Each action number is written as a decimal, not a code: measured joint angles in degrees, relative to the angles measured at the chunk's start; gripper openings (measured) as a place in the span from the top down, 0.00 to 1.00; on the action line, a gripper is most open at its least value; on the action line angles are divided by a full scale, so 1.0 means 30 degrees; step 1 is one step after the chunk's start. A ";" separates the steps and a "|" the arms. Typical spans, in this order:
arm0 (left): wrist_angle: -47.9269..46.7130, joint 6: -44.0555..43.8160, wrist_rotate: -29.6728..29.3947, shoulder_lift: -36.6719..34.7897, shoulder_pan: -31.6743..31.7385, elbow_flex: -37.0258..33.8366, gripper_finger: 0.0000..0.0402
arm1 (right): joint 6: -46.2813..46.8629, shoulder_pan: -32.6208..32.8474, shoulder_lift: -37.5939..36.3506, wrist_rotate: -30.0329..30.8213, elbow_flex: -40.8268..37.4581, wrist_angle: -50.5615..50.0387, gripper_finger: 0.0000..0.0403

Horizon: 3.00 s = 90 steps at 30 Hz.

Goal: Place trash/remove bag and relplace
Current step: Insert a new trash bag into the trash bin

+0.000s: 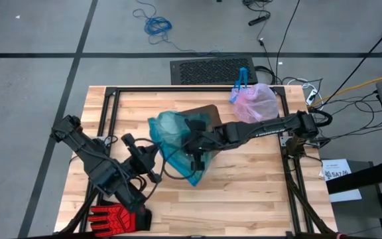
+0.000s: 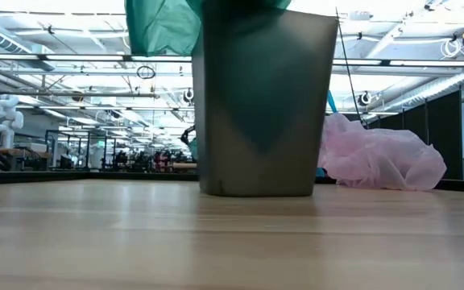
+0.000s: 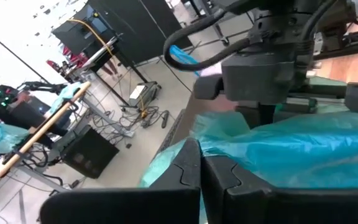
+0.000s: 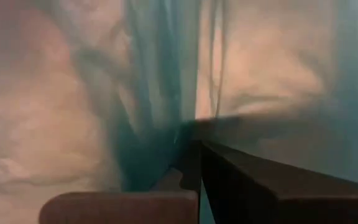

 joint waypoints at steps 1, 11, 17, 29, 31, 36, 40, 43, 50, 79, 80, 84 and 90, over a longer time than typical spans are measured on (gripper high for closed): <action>-0.0009 0.0036 0.0003 0.0000 0.0061 0.0000 1.00 | 0.0040 -0.0069 0.0008 -0.0320 -0.0003 -0.0069 1.00; -0.0066 0.0070 -0.0019 -0.0007 0.0542 0.0000 1.00 | -0.1661 -0.0449 -0.3393 0.3692 0.0229 -0.1714 1.00; -0.0058 0.0075 -0.0131 -0.0007 0.1927 0.0000 1.00 | -0.1638 -0.1521 -0.4627 0.2439 0.0219 -0.4242 1.00; 0.0722 0.2380 -0.0109 -0.0015 0.4342 0.0000 1.00 | -0.1663 -0.3263 -0.2112 -0.4029 -0.1605 -0.4223 1.00; 0.0748 0.2416 -0.0106 -0.0015 0.4310 0.0000 1.00 | -0.1663 -0.3108 -0.1761 -0.4986 -0.1633 -0.3653 1.00; 0.1745 0.3014 0.0160 -0.0015 0.4273 0.0000 1.00 | -0.1663 -0.2137 -0.1209 -0.5734 -0.1625 -0.2393 1.00; 0.4547 0.5733 0.1020 -0.0015 0.4266 0.0000 1.00 | -0.1734 -0.1642 -0.1544 -0.5333 -0.1625 -0.2287 1.00; 0.7551 0.8814 0.1573 0.0007 0.4479 -0.0304 1.00 | -0.1735 -0.1594 -0.2187 -0.4033 -0.1625 -0.2661 1.00; 1.2146 1.2940 0.4162 0.0051 0.5779 -0.1614 1.00 | -0.1670 -0.1564 -0.4539 -0.3158 -0.1617 -0.3208 1.00; 2.0331 1.8373 1.1009 0.0007 0.8812 -0.3845 1.00 | 0.1491 -0.6191 -0.8072 -0.5519 -1.0956 0.1135 1.00; 2.0571 1.8230 1.1009 0.0002 0.8812 -0.4085 1.00 | 0.1648 -0.5831 -0.8072 -0.5515 -1.1160 0.1464 1.00; 2.2132 1.7908 1.1632 -0.0353 0.8812 -0.5496 1.00 | 0.2190 -0.4398 -0.8066 -0.5424 -1.1489 0.2221 1.00; 2.6334 1.9146 1.4480 -0.1445 0.9098 -0.6938 1.00 | 0.2275 -0.2880 -0.8351 -0.5056 -1.1482 0.2697 1.00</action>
